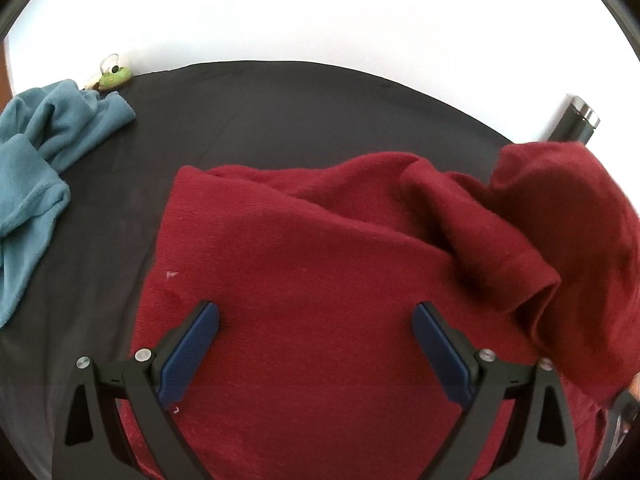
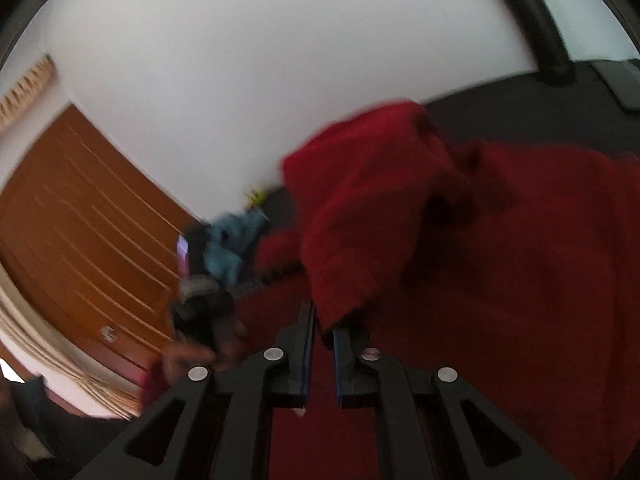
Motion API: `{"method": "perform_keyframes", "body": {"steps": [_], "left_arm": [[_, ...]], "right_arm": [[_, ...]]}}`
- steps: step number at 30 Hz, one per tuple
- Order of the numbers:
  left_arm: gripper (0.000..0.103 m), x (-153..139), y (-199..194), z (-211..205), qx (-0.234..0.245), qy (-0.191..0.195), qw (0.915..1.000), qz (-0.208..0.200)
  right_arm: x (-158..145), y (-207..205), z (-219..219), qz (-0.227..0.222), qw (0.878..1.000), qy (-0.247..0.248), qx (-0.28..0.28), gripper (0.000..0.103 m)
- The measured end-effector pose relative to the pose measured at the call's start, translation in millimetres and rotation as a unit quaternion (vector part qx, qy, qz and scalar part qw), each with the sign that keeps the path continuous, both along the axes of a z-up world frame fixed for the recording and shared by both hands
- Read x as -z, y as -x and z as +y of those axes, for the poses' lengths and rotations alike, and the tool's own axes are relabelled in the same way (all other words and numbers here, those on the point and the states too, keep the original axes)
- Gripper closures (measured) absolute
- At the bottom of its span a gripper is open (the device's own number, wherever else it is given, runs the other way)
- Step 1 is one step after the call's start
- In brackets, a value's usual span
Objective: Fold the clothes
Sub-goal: 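Pull the held hood up and over toward the sweater body with the right tool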
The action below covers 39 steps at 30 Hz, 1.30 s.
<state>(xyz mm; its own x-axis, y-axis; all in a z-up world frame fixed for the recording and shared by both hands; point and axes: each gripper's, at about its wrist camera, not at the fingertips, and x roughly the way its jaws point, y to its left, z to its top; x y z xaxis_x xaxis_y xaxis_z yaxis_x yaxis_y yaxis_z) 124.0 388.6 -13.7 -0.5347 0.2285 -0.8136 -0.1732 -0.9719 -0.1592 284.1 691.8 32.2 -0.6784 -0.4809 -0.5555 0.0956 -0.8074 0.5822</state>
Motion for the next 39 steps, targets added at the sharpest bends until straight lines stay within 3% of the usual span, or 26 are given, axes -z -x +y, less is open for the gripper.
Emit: {"method": "perform_keyframes", "body": {"steps": [1,2,3,4,6,10,14,20,23,25,27,30,34,39], "left_arm": [[0.005,0.1,0.3,-0.4,0.0,-0.001,1.0,-0.001],[0.005,-0.2,0.0,-0.3,-0.001,-0.002,1.0,-0.001],[0.005,-0.3,0.2,-0.6,-0.001,-0.003,1.0,-0.001],[0.005,-0.2,0.3,-1.2,-0.001,-0.004,1.0,-0.002],[0.005,-0.2,0.4,-1.8,-0.002,-0.006,1.0,-0.002],[0.005,-0.9,-0.9,-1.1,-0.003,-0.006,1.0,-0.003],[0.005,-1.4,-2.3,-0.1,-0.003,-0.007,1.0,-0.003],[0.005,-2.1,-3.7,-1.1,0.0,-0.01,0.9999,-0.006],[0.005,-1.6,-2.4,-2.1,0.001,-0.009,0.9999,-0.007],[0.005,-1.6,-2.5,-2.3,0.001,-0.01,0.9999,-0.008],[0.004,-1.3,-1.6,-2.8,0.002,-0.01,0.9999,-0.008],[0.004,-1.2,-1.7,-2.1,0.002,-0.009,0.9999,-0.008],[0.003,-0.2,-1.6,-0.7,0.003,-0.006,1.0,-0.007],[0.002,0.5,-0.9,0.5,0.005,-0.003,1.0,-0.006]], "right_arm": [[5.6,-6.0,-0.9,-0.012,1.0,-0.01,-0.001,0.081],[3.5,-18.1,-0.1,-0.017,1.0,-0.025,0.003,0.062],[1.1,-28.1,1.9,-0.015,0.999,-0.048,0.014,0.033],[-0.4,-36.6,4.1,-0.012,0.997,-0.073,0.028,0.025],[-9.4,-50.2,16.1,0.005,0.991,-0.124,0.054,0.023],[-38.3,-35.4,-22.9,0.035,0.967,-0.234,0.093,0.023],[-67.1,-14.2,-38.4,0.075,0.95,-0.292,0.082,0.023],[-55.1,64.2,-104.1,0.077,0.91,-0.404,0.048,0.023],[-31.6,103.6,-112.6,0.038,0.904,-0.424,0.044,0.023],[-17.5,124.2,-106.7,0.004,0.906,-0.419,0.056,0.03],[-14.3,130.3,-94.7,-0.021,0.917,-0.392,0.063,0.077],[-34.5,125.1,-79.2,-0.01,0.932,-0.351,0.087,0.089],[-98.0,110.2,-56.5,0.05,0.946,-0.292,0.131,0.09],[-172.9,96.3,-0.8,0.098,0.966,-0.146,0.191,0.09]]}}
